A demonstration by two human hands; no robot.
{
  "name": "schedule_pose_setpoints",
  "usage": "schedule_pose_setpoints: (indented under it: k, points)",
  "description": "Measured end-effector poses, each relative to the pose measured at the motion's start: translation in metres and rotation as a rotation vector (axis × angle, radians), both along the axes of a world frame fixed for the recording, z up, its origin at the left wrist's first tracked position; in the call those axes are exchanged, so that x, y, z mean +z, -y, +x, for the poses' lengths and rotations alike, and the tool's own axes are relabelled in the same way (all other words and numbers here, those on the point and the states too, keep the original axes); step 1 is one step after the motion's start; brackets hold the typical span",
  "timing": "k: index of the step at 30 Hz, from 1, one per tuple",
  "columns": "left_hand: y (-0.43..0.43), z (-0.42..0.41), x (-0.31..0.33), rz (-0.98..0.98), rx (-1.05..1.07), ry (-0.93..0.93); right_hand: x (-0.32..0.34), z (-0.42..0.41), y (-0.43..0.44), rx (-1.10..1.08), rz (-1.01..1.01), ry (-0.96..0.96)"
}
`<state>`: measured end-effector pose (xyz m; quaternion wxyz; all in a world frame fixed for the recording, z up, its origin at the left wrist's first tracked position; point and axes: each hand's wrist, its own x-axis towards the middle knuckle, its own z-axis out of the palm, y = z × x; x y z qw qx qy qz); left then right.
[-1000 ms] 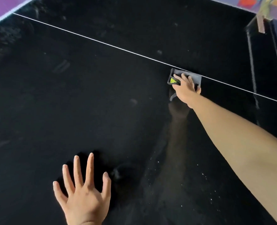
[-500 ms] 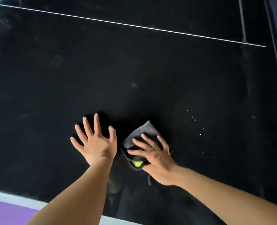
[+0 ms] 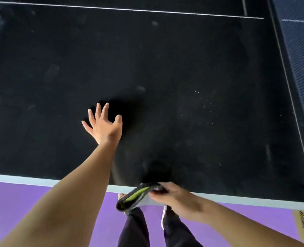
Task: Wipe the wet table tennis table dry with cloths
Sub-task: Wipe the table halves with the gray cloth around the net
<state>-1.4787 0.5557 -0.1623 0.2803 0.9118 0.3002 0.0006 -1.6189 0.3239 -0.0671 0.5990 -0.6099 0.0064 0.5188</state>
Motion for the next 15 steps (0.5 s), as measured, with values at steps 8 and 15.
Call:
schedule_pose_setpoints:
  k: [8, 15]
  points:
    - [0.078, -0.015, 0.019, 0.026, -0.188, 0.084, 0.078, 0.069, 0.103, -0.88, 0.027, -0.228]
    - [0.12, 0.051, 0.011, 0.11, -0.168, -0.045, 0.048, 0.12, 0.119, -1.012, -0.095, -0.234]
